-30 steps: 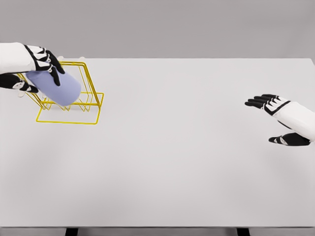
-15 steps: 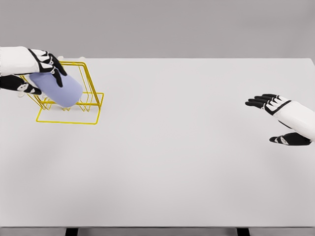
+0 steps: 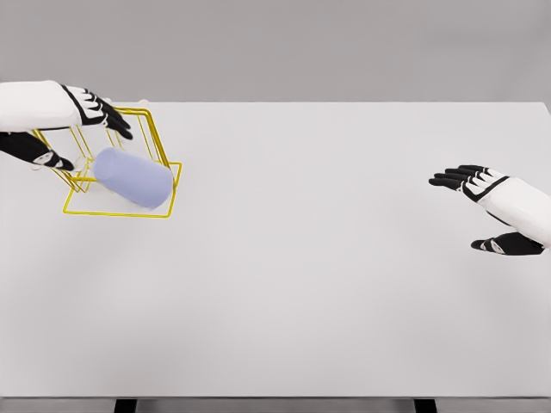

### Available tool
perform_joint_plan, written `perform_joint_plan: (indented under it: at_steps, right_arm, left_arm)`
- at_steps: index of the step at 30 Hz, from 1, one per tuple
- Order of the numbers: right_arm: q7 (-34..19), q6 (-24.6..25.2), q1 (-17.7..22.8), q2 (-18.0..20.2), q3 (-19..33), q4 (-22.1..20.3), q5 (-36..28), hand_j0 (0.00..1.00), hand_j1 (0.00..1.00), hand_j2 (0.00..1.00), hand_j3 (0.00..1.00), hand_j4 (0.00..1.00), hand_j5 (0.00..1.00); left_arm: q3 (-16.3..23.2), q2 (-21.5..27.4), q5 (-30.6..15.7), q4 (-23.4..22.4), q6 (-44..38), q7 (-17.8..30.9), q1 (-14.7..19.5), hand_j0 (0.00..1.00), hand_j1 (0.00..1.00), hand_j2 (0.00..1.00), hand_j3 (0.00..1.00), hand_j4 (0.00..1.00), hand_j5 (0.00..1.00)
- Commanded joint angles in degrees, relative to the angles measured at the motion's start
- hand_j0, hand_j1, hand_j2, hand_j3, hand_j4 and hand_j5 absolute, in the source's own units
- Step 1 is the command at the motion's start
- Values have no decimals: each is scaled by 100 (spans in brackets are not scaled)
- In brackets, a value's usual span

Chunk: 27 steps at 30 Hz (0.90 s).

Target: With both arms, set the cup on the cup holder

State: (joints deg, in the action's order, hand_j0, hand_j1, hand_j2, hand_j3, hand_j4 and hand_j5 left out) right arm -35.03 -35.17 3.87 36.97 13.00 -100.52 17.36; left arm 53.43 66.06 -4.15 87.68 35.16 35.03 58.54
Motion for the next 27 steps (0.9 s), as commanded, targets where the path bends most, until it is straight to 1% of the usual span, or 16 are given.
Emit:
perform_joint_plan:
  at_steps: [1,2,4,5,6,7,8,9,11,13,14,16,17,19,22,27]
  right_arm:
    - [3,17,0,3,1,-2,-57,100,100,100,100,100,100]
    - [3,17,0,3,1,-2,-40,100,100,100,100,100,100]
    - [3,17,0,3,1,-2,-40,100,100,100,100,100,100]
    - [3,17,0,3,1,-2,-57,100,100,100,100,100,100]
    - [3,17,0,3,1,-2,-40,100,100,100,100,100,100]
    - [3,17,0,3,1,-2,-40,100,100,100,100,100,100]
    - [3,17,0,3,1,-2,-40,100,100,100,100,100,100]
    - [3,17,0,3,1,-2,-40,100,100,100,100,100,100]
    - [3,17,0,3,1,-2,-40,100,100,100,100,100,100]
    - [3,17,0,3,1,-2,-40,100,100,100,100,100,100]
    - [3,17,0,3,1,-2,-40,100,100,100,100,100,100]
    - [3,17,0,3,1,-2,-40,100,100,100,100,100,100]
    - [3,17,0,12,1,-2,-40,100,100,100,100,100,100]
    - [3,17,0,12,1,-2,-40,100,100,100,100,100,100]
    - [3,17,0,12,1,-2,-40,100,100,100,100,100,100]
    - [3,17,0,3,1,-2,-40,100,100,100,100,100,100]
  left_arm:
    - [-35,12,-33,39,-16,-3,0,96,96,96,96,96,96]
    - [-52,47,-60,74,-16,-3,0,98,98,98,98,98,98]
    - [-192,143,-200,372,-16,-3,-18,100,100,100,100,100,100]
    - [-289,205,-463,399,-16,-3,-9,100,100,100,100,100,100]
    - [-325,311,-981,460,-16,-3,-18,100,100,100,100,100,100]
    - [-307,451,-1386,575,-16,-3,-35,100,100,100,100,100,100]
    - [-281,566,-1685,636,-16,-3,-114,100,100,100,100,100,100]
    - [-307,609,-1983,741,-16,-3,-386,100,100,100,100,100,100]
    - [-298,671,-2415,1023,-16,-3,-510,100,100,100,100,100,100]
    - [-298,689,-2881,1243,-16,-3,-519,100,100,100,100,100,100]
    - [-281,698,-2934,1295,-16,-3,-527,100,100,100,100,100,100]
    - [-272,662,-2943,1322,-16,-3,-738,100,100,100,100,100,100]
    - [-263,610,-2934,1322,-16,-3,-966,100,100,100,100,100,100]
    - [-254,434,-2899,1331,-16,-3,-1309,100,100,100,100,100,100]
    - [-246,320,-2837,1340,-16,-3,-1635,100,100,100,100,100,100]
    - [-246,258,-2688,1331,-16,-3,-1767,100,100,100,100,100,100]
